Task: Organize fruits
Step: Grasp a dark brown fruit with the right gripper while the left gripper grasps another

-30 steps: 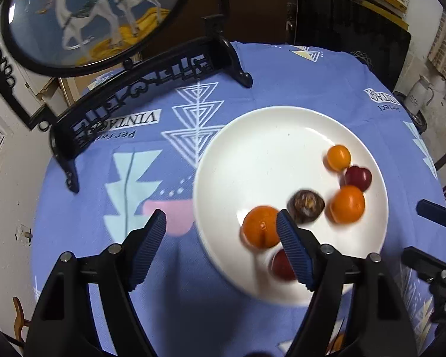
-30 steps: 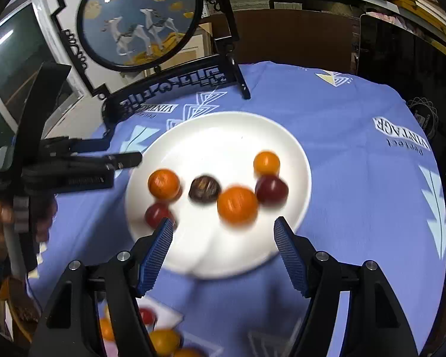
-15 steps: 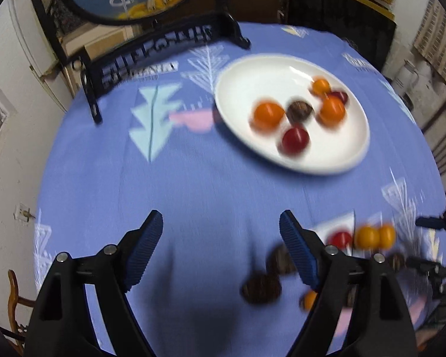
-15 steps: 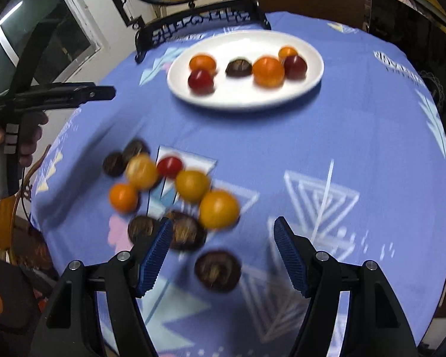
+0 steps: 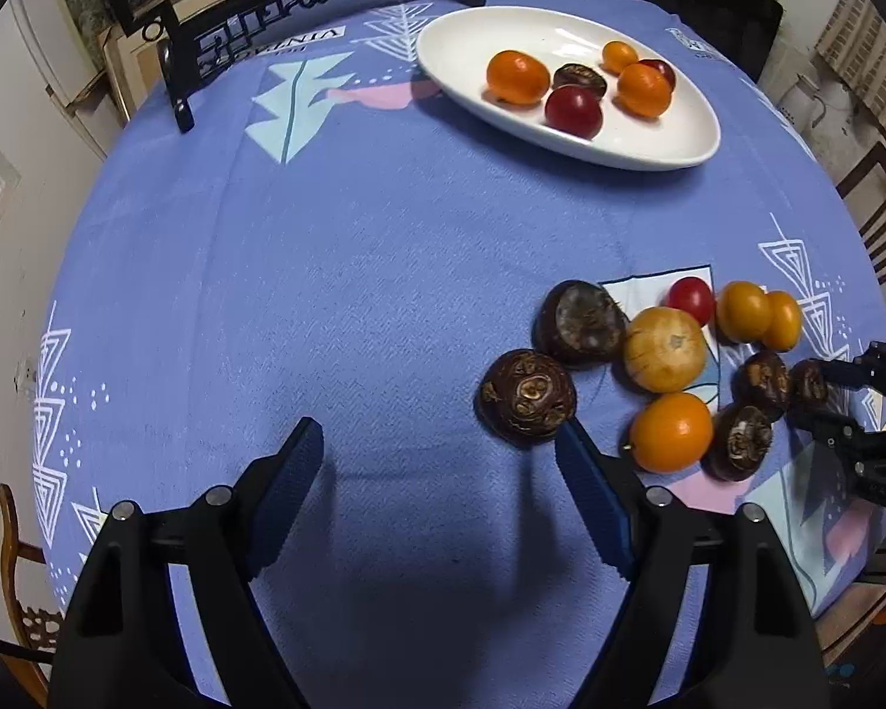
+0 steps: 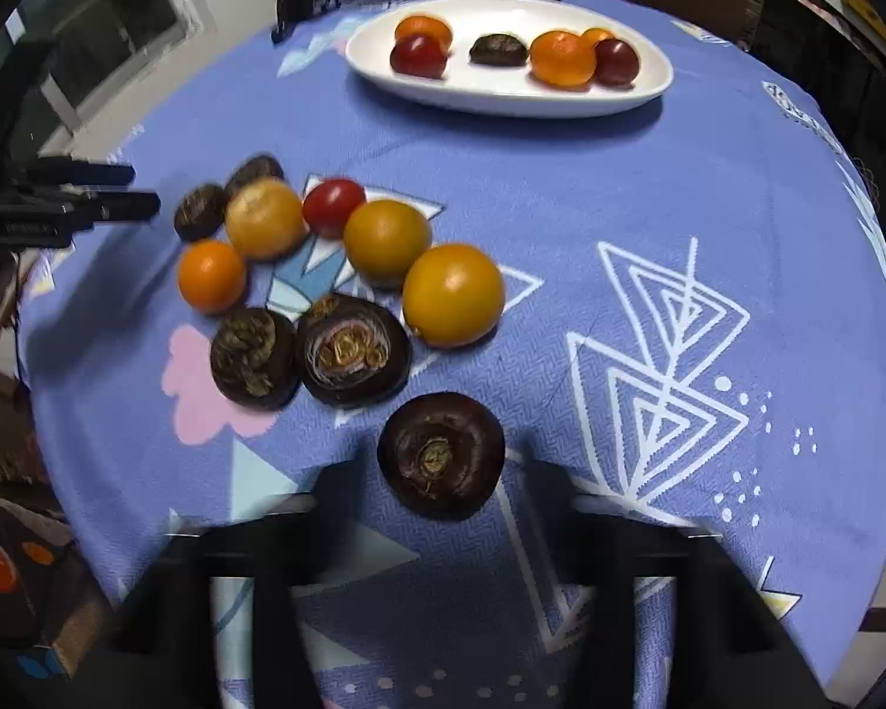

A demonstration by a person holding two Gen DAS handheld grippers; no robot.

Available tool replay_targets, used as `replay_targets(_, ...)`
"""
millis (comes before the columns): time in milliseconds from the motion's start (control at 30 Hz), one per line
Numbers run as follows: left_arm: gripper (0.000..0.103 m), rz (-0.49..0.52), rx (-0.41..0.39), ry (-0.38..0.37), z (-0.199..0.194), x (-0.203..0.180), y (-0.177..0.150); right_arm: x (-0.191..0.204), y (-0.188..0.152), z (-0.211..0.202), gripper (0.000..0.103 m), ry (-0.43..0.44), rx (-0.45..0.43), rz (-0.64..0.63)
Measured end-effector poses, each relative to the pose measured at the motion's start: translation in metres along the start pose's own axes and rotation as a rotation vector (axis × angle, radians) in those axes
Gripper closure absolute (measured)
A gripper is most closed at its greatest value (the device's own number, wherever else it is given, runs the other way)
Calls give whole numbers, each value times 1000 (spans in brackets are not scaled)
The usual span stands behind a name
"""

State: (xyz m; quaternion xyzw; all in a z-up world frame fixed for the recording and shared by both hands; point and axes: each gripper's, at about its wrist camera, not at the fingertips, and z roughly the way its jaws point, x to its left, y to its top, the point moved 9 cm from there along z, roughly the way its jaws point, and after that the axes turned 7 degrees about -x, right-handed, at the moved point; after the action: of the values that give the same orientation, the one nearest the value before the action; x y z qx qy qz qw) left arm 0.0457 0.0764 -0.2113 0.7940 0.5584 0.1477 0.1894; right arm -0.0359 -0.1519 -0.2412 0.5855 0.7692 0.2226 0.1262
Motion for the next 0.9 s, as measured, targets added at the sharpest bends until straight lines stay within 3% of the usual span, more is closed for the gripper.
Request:
replay_targets(500,25,53,45,-37,41,-25,5,-5,-1,-15,62,35,-1,103)
replay_targets(567,28,62,46,-35,42,-26,4,-5,-2,-16,62,35,-4,105)
replay_targets(700,61,56,32,-49,38,-26,8,-4,1,-18,62,40,-13,112)
replay_targets(900,62,48,35,-61,30,-26,7,-3,4,-18,62,49,-19,117)
